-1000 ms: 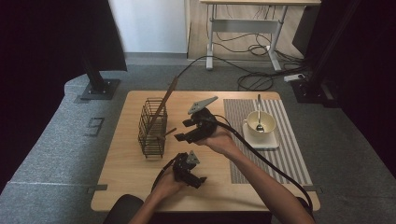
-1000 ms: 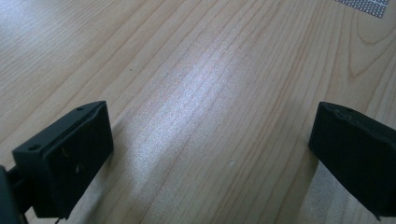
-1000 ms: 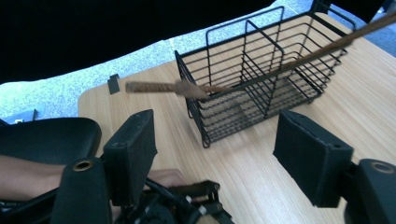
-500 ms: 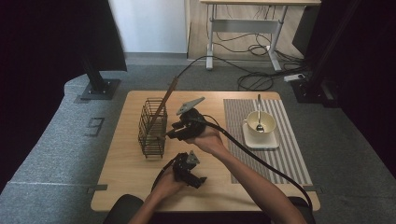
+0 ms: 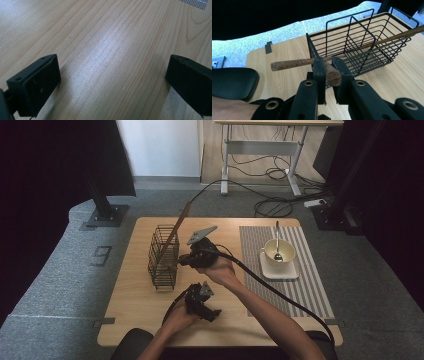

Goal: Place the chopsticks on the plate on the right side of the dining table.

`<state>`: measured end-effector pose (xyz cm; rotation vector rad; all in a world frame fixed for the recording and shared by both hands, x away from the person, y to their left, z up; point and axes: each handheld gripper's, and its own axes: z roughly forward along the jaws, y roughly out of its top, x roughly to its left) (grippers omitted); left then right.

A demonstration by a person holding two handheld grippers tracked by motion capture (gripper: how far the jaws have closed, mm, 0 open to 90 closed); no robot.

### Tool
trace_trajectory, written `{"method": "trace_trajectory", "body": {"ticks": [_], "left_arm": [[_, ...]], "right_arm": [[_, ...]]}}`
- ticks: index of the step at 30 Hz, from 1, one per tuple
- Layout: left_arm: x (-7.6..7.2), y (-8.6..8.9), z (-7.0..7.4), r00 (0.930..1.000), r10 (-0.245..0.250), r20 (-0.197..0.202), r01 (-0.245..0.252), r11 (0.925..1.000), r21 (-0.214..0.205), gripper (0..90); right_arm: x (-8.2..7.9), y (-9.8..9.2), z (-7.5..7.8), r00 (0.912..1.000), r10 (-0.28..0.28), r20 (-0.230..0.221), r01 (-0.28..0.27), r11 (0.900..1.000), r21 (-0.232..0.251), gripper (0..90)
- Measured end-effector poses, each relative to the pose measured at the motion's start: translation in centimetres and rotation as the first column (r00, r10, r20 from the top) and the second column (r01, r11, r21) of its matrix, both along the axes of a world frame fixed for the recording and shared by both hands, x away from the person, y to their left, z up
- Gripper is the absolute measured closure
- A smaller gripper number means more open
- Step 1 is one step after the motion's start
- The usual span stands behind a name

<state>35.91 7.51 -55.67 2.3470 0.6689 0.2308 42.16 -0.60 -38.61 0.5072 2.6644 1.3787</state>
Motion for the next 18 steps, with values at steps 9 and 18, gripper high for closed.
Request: {"method": "trace_trajectory", "body": {"ticks": [9,18], "left_arm": [[0.0,0.0,0.0,1.0000,-0.003,0.000,0.003,1.0000,0.001,0.0],[0.0,0.0,0.0,1.0000,-0.004,0.001,0.004,1.0000,0.002,0.0]], "right_arm": [[0.0,-1.3,1.8,0.9999,0.009,-0.006,-0.009,0.9999,0.014,82.0],[-0.3,-2.6,3.4,0.9998,0.020,0.001,-0.020,0.9997,0.011,82.1]]}}
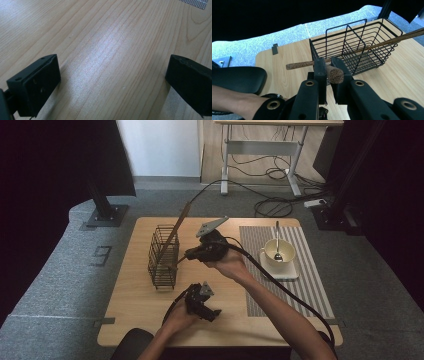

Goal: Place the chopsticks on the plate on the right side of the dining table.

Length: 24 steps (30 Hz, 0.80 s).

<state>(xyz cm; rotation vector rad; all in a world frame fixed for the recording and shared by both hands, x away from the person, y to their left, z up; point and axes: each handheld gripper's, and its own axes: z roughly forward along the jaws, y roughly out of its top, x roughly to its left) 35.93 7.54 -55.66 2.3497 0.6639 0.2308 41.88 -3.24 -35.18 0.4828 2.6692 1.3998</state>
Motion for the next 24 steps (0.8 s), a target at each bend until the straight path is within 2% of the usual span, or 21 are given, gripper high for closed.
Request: {"method": "trace_trajectory", "body": {"ticks": [11,24], "left_arm": [[0.0,0.0,0.0,1.0000,0.002,0.002,-0.002,1.0000,-0.003,0.0],[-0.1,0.0,0.0,1.0000,0.007,0.002,-0.007,1.0000,-0.005,0.0]], "right_arm": [[-0.4,-1.9,2.0,0.9999,-0.004,0.015,0.003,0.9999,0.013,82.1],[-0.6,-4.8,4.1,0.9995,-0.030,0.008,0.029,0.9985,0.047,82.2]]}}
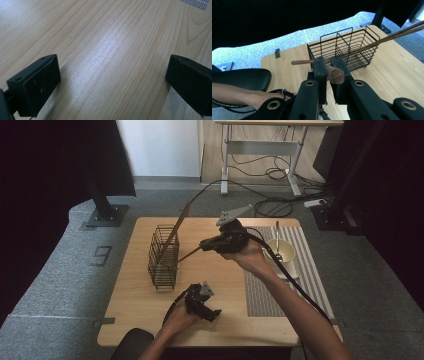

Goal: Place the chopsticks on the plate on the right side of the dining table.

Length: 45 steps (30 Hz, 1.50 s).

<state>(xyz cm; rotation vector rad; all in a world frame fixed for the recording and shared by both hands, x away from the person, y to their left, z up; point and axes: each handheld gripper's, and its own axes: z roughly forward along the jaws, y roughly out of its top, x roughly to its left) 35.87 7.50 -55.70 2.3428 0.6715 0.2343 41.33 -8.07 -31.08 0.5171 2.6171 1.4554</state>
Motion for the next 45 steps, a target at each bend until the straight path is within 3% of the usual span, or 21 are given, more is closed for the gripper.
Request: {"method": "trace_trajectory", "body": {"ticks": [11,20,24,29,37,45], "left_arm": [[0.0,0.0,0.0,1.0000,-0.002,0.002,0.002,1.0000,0.001,0.0],[0.0,-0.2,0.2,0.9999,0.006,-0.011,-0.006,0.9998,0.021,0.1],[-0.1,-0.3,0.4,0.9997,-0.015,-0.020,0.015,0.9995,0.027,1.1],[-0.1,0.1,1.3,0.9998,-0.019,0.002,0.019,0.9998,-0.006,3.6],[0.0,1.4,3.0,0.9996,-0.014,0.024,0.015,0.9969,-0.077,15.2],[0.0,2.0,4.3,0.9976,-0.048,0.050,0.054,0.9911,-0.122,22.5]], "right_arm": [[-0.6,-2.9,1.7,0.9980,-0.052,0.034,0.052,0.9986,-0.005,82.4],[-0.9,-5.7,1.9,0.9951,-0.093,0.034,0.092,0.9957,0.013,82.4],[-1.1,-7.1,1.7,0.9931,-0.114,0.029,0.113,0.9935,0.014,82.4],[-1.3,-8.6,1.3,0.9911,-0.132,0.020,0.131,0.9911,0.021,82.4],[-2.0,-10.3,0.5,0.9895,-0.144,0.007,0.144,0.9894,0.019,82.4],[-3.0,-11.3,-0.8,0.9907,-0.135,-0.011,0.135,0.9907,0.009,82.5]]}}
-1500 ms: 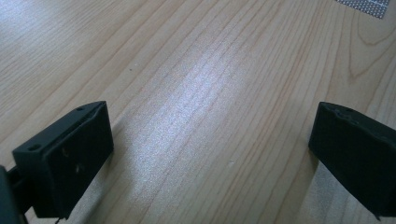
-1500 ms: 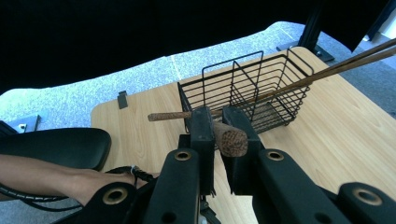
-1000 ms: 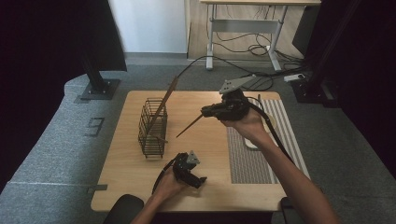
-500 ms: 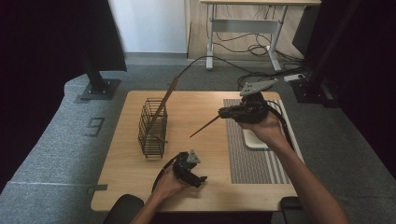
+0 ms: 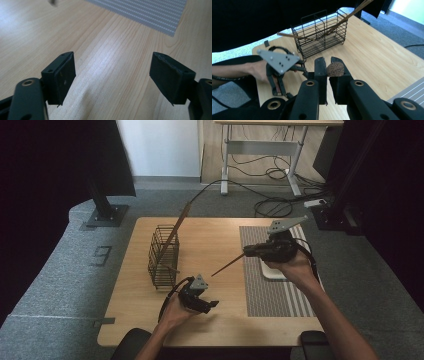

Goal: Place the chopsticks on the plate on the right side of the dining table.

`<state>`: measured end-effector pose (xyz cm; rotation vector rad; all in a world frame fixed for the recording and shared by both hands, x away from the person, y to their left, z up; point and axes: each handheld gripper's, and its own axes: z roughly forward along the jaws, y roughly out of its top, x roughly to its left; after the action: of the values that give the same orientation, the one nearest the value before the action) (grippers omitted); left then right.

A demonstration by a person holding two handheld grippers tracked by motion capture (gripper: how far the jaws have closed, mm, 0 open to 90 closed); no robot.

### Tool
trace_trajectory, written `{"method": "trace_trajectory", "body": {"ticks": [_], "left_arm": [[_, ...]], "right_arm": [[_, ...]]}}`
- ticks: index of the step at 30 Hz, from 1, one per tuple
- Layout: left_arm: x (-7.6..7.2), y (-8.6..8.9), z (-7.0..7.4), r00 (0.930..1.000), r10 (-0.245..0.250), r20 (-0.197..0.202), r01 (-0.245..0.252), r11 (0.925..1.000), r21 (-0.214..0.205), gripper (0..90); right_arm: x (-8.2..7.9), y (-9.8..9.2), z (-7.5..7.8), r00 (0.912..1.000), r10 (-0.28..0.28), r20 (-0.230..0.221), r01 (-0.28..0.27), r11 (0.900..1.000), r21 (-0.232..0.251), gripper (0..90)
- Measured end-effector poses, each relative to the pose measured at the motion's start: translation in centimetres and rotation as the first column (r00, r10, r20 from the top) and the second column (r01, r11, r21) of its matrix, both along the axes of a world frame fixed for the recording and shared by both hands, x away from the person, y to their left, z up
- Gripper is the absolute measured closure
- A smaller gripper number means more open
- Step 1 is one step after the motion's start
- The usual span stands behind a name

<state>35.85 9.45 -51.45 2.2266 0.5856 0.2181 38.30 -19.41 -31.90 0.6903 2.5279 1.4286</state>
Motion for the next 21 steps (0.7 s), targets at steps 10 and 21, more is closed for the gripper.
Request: {"method": "trace_trajectory", "body": {"ticks": [10,21], "left_arm": [[0.0,0.2,1.4,0.9970,-0.067,0.038,0.069,0.9957,-0.061,33.8],[-0.5,-0.2,2.2,0.9872,-0.137,0.082,0.146,0.9819,-0.120,53.3]], "right_arm": [[-1.2,0.1,-2.1,0.9984,0.041,-0.040,-0.040,0.9991,0.009,82.5],[-2.0,1.8,-4.0,0.9901,0.108,-0.089,-0.107,0.9941,0.014,82.5]]}}
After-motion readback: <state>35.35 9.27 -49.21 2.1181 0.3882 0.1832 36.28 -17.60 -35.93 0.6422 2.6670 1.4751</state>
